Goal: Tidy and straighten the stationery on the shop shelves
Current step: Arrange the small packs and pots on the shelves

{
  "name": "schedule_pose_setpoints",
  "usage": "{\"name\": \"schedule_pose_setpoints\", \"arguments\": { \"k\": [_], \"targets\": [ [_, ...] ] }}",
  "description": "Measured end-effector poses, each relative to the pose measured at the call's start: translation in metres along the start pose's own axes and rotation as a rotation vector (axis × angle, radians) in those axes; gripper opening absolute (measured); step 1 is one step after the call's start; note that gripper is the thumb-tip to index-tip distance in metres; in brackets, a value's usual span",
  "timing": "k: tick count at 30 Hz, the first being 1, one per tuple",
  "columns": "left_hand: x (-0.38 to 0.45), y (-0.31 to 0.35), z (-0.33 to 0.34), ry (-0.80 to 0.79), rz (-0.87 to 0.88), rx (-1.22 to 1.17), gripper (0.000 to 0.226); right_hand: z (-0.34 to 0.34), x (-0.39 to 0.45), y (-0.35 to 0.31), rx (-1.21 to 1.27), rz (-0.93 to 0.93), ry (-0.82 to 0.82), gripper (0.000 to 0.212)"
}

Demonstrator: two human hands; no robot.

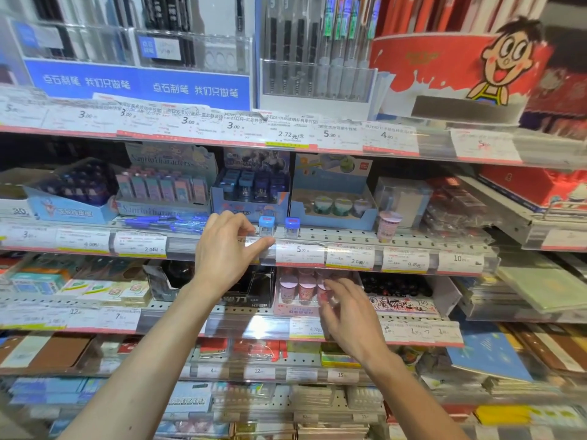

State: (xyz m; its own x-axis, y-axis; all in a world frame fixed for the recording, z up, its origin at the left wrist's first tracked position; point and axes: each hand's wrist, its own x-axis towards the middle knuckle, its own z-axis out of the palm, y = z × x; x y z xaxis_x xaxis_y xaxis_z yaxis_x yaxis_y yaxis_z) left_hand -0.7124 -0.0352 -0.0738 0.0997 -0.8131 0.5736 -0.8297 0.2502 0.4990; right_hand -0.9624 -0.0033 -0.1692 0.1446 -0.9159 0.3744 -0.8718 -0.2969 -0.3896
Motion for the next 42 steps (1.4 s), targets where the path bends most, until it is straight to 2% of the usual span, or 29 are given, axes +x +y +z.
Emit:
{"name": "schedule_pose_setpoints", "arguments": {
  "k": [4, 9, 15, 19, 23, 31, 37, 42],
  "targets": [
    [0.0, 0.0, 0.0, -0.002, -0.006, 0.006, 0.039, -0.037, -0.005, -0.018, 0.113, -0.002, 0.033, 0.029],
    [0.002, 0.001, -0.001, -0.011, -0.007, 0.014, 0.038, -0.078, 0.01, -0.039, 0.1, -0.058, 0.135, 0.018],
    [0.003, 0.001, -0.001, -0.016, 0.002, 0.029, 0.04, -0.109, 0.046, -0.031, -0.009, -0.073, 0.255, 0.021],
    [0.003, 0.001, -0.001, -0.014, 0.001, 0.039, 0.039, -0.126, 0.065, -0.011, -0.142, 0.047, 0.363, 0.028],
    [0.003, 0.001, -0.001, -0.017, -0.001, 0.044, 0.039, -0.127, 0.072, 0.0, -0.252, 0.154, 0.345, 0.029],
    [0.003, 0.001, -0.002, -0.022, -0.003, 0.043, 0.039, -0.123, 0.073, 0.007, -0.114, 0.128, 0.359, 0.021],
    [0.003, 0.0, -0.002, -0.023, 0.003, 0.038, 0.04, -0.127, 0.069, -0.008, -0.03, 0.002, 0.443, 0.017],
    [0.003, 0.0, -0.002, -0.025, 0.0, 0.036, 0.041, -0.128, 0.055, -0.03, 0.122, -0.157, 0.389, 0.02]
  ]
}}
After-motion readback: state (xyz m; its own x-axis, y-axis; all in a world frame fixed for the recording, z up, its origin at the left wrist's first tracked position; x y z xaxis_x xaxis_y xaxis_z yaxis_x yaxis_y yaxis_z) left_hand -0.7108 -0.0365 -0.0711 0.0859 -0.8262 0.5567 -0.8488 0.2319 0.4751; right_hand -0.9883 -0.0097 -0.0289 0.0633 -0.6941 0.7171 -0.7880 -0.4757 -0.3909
